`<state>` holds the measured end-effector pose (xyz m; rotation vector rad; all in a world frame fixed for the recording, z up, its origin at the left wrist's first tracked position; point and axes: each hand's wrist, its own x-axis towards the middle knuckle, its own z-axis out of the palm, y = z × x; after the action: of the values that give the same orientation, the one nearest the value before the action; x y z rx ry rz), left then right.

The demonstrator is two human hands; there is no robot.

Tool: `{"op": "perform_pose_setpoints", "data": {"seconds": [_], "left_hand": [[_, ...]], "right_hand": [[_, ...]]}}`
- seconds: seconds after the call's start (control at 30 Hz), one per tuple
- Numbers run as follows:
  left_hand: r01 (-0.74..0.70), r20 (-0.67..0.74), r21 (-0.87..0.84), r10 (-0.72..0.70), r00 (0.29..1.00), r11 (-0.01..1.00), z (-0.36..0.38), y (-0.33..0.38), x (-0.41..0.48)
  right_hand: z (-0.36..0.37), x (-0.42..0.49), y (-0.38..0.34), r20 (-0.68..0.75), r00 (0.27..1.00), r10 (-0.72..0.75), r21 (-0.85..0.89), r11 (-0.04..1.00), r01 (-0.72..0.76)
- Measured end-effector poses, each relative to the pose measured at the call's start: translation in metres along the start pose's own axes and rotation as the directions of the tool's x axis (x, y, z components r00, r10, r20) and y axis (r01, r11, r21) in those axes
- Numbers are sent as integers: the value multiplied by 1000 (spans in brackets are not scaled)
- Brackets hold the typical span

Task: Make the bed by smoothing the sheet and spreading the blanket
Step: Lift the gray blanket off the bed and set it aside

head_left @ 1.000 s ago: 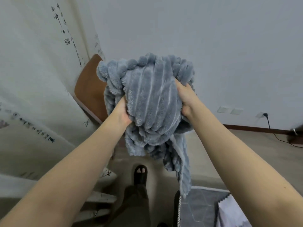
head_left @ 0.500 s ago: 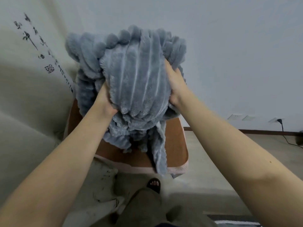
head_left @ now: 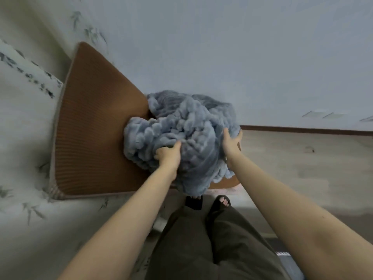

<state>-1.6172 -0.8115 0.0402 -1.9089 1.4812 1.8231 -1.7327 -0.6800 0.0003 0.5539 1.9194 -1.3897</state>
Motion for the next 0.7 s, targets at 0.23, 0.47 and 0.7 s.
{"op": "perform_pose_setpoints", "data": {"seconds": [0.23, 0.47, 0.7], "left_hand": [[-480, 343, 823, 407, 846, 304, 36, -51, 31], [-535, 503, 827, 200, 841, 172, 17, -67, 69], [-607, 518, 792, 457, 723, 62, 24, -55, 32]], "right_hand": [[2, 44, 63, 203, 979, -6, -584, 802, 126], [-17, 42, 76, 402, 915, 28, -713, 637, 294], [-60, 20, 74, 310, 940, -139, -674, 666, 320]]}}
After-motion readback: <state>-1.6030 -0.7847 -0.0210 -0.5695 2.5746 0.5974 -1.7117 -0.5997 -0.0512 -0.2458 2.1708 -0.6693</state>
